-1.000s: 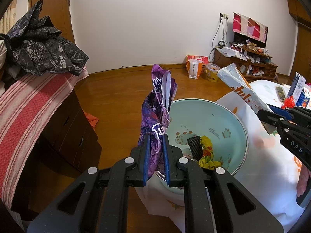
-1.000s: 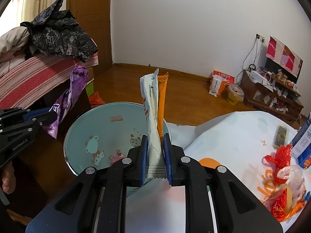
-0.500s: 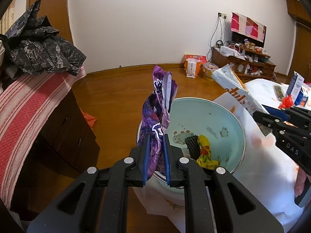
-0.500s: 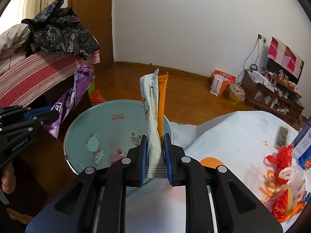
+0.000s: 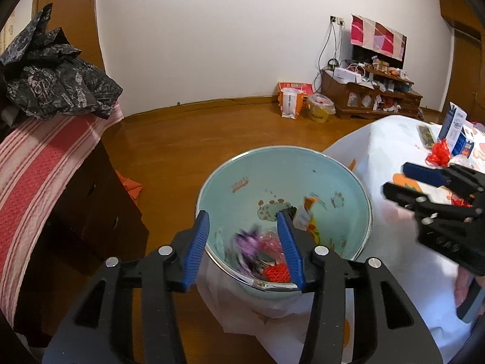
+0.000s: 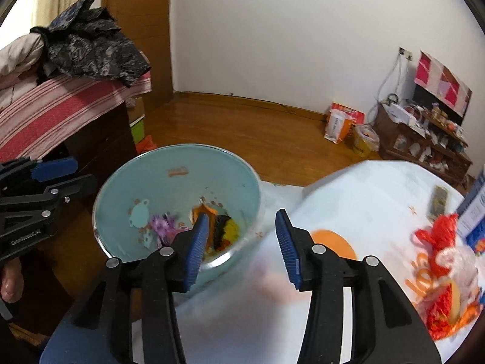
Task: Collect trash
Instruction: 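Carry both wrappers over the blue bin and open both grippers, then move the right gripper back to the table and grasp the red candy wrapper, then grasp the yellow sponge bar with the left gripper, then carry the red wrapper and yellow sponge bar over the blue bin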
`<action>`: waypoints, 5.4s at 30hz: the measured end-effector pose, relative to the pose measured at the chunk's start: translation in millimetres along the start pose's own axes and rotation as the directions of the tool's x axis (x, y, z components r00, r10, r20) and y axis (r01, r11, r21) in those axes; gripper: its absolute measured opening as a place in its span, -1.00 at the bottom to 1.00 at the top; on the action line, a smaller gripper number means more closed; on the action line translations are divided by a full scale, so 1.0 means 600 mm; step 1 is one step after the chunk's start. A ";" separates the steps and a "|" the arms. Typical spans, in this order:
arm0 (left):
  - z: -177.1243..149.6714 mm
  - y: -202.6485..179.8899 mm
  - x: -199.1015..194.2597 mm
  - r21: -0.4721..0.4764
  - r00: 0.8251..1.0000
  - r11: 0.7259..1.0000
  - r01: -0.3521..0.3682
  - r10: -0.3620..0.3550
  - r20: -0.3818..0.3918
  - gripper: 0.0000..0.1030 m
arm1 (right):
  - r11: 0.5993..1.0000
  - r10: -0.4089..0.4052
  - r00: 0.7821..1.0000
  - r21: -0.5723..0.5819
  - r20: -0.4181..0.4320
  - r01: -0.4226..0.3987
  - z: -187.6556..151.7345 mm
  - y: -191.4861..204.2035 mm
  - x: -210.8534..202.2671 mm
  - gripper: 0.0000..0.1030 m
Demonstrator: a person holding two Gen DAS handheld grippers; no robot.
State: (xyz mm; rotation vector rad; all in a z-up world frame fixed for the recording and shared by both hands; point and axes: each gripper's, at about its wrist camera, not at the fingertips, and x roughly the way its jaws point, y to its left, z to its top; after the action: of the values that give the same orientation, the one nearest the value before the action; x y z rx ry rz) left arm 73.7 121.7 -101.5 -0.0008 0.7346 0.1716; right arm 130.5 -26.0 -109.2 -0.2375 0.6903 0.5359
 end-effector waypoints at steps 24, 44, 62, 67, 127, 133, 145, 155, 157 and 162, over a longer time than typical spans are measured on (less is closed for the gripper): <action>0.015 -0.272 0.001 0.254 0.987 0.954 0.161 -0.160 -0.027 0.32 | 0.805 -0.409 0.912 0.455 -0.039 0.381 -0.184 -0.410 -0.234 0.19; 0.014 -0.243 0.039 0.191 0.986 0.968 0.160 -0.149 -0.073 0.37 | 0.842 -0.361 0.923 0.378 -0.134 0.384 -0.293 -0.366 -0.317 0.20; 0.001 -0.249 0.020 0.212 0.983 0.960 0.183 -0.173 -0.066 0.40 | 0.876 -0.367 0.913 0.262 -0.181 0.404 -0.192 -0.228 -0.182 0.58; 0.010 -0.228 0.019 0.189 0.983 0.965 0.182 -0.176 -0.052 0.51 | 0.873 -0.411 0.875 0.166 -0.255 0.459 -0.231 -0.222 -0.185 0.58; 0.015 -0.688 0.050 0.337 0.952 0.900 0.278 -0.210 -0.225 0.53 | 0.734 -0.390 0.918 0.580 -0.067 0.354 -0.381 -0.483 -0.405 -0.59; 0.013 -0.647 0.061 0.374 0.963 0.899 0.229 -0.151 -0.225 0.58 | 0.739 -0.371 0.927 0.588 -0.052 0.329 -0.393 -0.479 -0.402 -0.58; 0.050 -0.527 0.047 0.290 0.972 0.938 0.189 -0.137 -0.189 0.60 | 0.758 -0.380 0.924 0.557 -0.047 0.340 -0.381 -0.459 -0.391 -0.58; 0.035 -0.585 0.087 0.318 0.954 0.913 0.256 -0.186 -0.235 -0.48 | 0.763 -0.402 0.915 0.542 -0.026 0.351 -0.371 -0.454 -0.402 -0.58; 0.032 -0.576 0.080 0.326 0.952 0.905 0.273 -0.205 -0.228 -0.50 | 0.771 -0.401 0.916 0.533 -0.017 0.347 -0.362 -0.448 -0.402 -0.58; 0.035 -0.538 0.038 0.346 0.947 0.885 0.313 -0.264 -0.182 -0.53 | 0.808 -0.381 0.925 0.488 0.002 0.332 -0.326 -0.417 -0.386 -0.58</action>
State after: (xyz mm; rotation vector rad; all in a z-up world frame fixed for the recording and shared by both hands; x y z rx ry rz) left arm 154.8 -191.6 -120.5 0.2409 0.8798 -0.2593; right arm 11.7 -400.3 -94.9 0.1294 0.6394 0.0009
